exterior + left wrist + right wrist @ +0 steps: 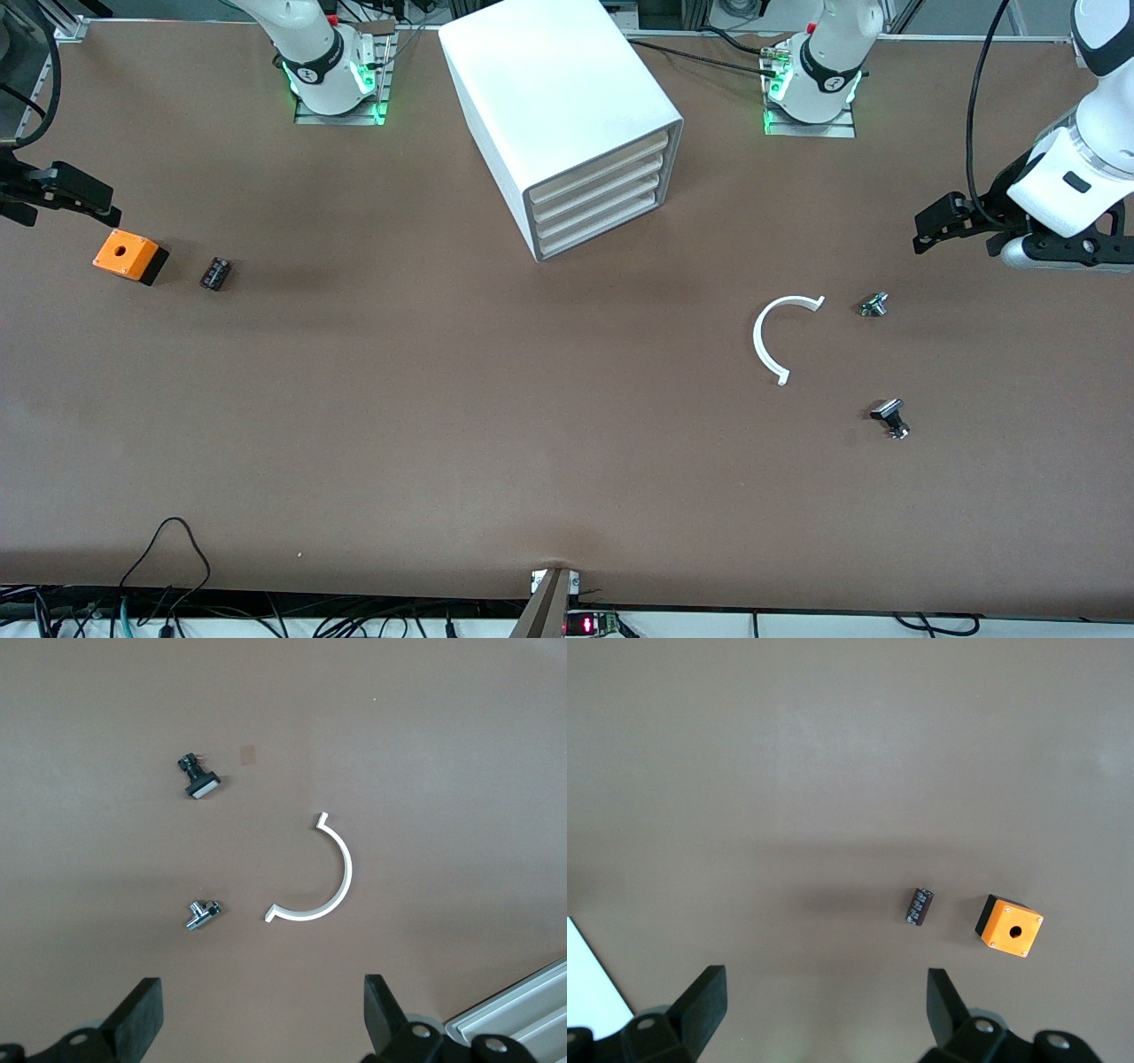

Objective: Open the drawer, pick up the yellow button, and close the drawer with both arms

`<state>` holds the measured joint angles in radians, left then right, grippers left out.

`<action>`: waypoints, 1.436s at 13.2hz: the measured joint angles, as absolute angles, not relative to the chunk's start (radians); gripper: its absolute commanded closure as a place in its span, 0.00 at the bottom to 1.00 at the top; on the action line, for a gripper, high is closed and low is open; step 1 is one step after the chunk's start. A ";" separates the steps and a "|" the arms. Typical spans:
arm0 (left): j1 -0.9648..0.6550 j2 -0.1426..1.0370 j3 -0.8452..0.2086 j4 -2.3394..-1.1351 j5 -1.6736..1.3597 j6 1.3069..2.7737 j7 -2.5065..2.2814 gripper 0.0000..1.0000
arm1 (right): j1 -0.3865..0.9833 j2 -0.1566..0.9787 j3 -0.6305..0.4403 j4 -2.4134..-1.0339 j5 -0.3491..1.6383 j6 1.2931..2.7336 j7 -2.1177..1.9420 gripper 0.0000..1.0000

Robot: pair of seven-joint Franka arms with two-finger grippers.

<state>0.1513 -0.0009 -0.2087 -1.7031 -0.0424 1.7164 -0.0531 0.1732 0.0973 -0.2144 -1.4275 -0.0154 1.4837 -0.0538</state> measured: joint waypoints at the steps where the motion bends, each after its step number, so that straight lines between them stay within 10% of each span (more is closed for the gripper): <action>1: 0.151 -0.001 -0.209 -1.703 -0.042 1.716 -0.053 0.00 | 0.173 0.097 -0.214 -1.427 -0.014 1.486 -0.054 0.00; 19: 0.151 0.004 -0.209 -1.703 -0.042 1.716 -0.053 0.00 | 0.172 0.098 -0.215 -1.428 0.018 1.500 -0.051 0.00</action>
